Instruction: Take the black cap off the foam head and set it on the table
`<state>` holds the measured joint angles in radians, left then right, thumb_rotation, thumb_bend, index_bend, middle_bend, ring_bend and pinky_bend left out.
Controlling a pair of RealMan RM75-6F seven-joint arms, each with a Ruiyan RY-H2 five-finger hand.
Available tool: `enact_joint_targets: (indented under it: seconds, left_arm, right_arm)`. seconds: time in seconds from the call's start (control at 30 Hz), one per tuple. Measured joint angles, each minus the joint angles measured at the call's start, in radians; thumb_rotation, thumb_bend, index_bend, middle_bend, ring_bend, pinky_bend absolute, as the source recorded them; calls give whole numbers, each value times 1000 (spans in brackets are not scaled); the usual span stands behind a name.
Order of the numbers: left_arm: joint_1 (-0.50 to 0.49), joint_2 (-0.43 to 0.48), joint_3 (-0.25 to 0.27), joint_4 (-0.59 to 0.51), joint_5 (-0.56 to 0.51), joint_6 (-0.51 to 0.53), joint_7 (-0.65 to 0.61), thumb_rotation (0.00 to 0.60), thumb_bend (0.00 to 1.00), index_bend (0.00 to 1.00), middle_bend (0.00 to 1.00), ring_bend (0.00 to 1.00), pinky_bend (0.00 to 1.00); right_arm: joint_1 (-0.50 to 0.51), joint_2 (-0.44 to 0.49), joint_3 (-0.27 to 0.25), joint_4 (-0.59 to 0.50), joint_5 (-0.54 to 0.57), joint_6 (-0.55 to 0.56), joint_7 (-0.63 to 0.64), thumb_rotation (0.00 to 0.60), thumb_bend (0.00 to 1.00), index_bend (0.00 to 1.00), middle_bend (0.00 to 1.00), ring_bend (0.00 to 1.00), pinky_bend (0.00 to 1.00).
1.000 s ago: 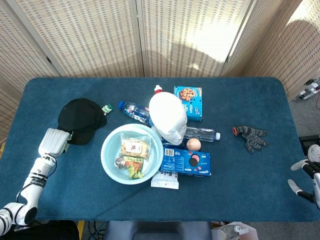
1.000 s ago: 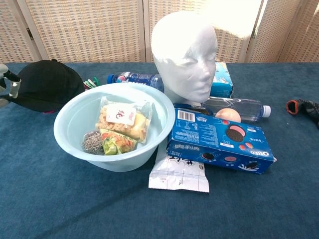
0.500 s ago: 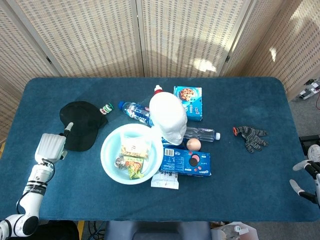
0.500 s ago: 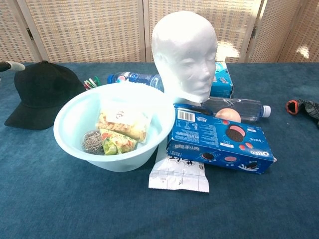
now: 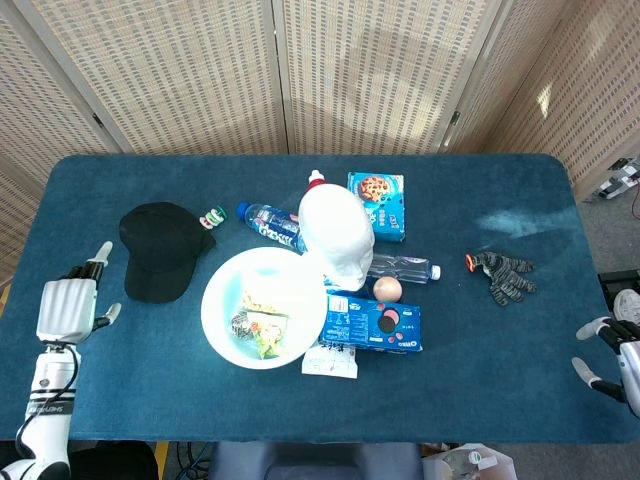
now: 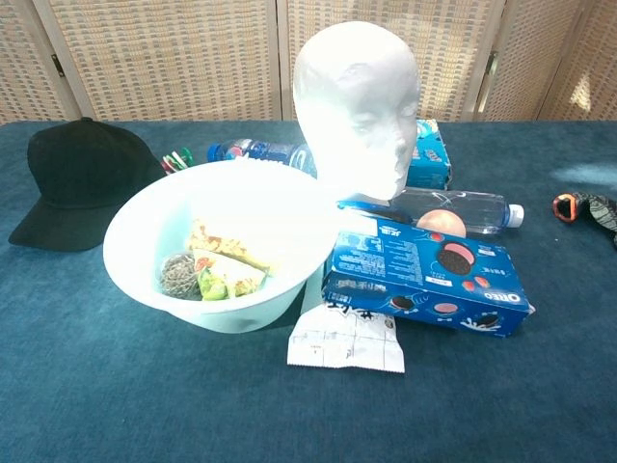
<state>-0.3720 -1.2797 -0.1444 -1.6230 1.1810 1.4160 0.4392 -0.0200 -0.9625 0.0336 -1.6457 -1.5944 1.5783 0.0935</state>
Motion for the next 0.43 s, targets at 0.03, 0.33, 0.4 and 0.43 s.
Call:
enact_joint_targets:
  seconds: [0.03, 0.33, 0.4, 0.43]
  left_arm:
    - [12, 7, 5, -11, 7, 8, -17, 600, 184, 59, 234, 283, 444]
    - [134, 74, 80, -115, 121, 107, -129, 600, 184, 60, 218, 266, 400]
    - [153, 80, 90, -125, 148, 128, -143, 600, 184, 60, 218, 265, 400]
    - [161, 82, 95, -129, 159, 137, -147, 600, 184, 60, 218, 265, 400]
  right_arm:
    - [5, -1, 0, 1, -5, -3, -3, 600, 238, 491, 437, 365, 443]
    - [31, -24, -4, 12, -23, -32, -9, 600, 238, 491, 423, 344, 417]
    - [35, -27, -5, 13, -26, -37, -10, 600, 238, 491, 423, 344, 417]
    - [37, -28, -5, 13, -27, -38, -10, 600, 238, 491, 423, 344, 417]
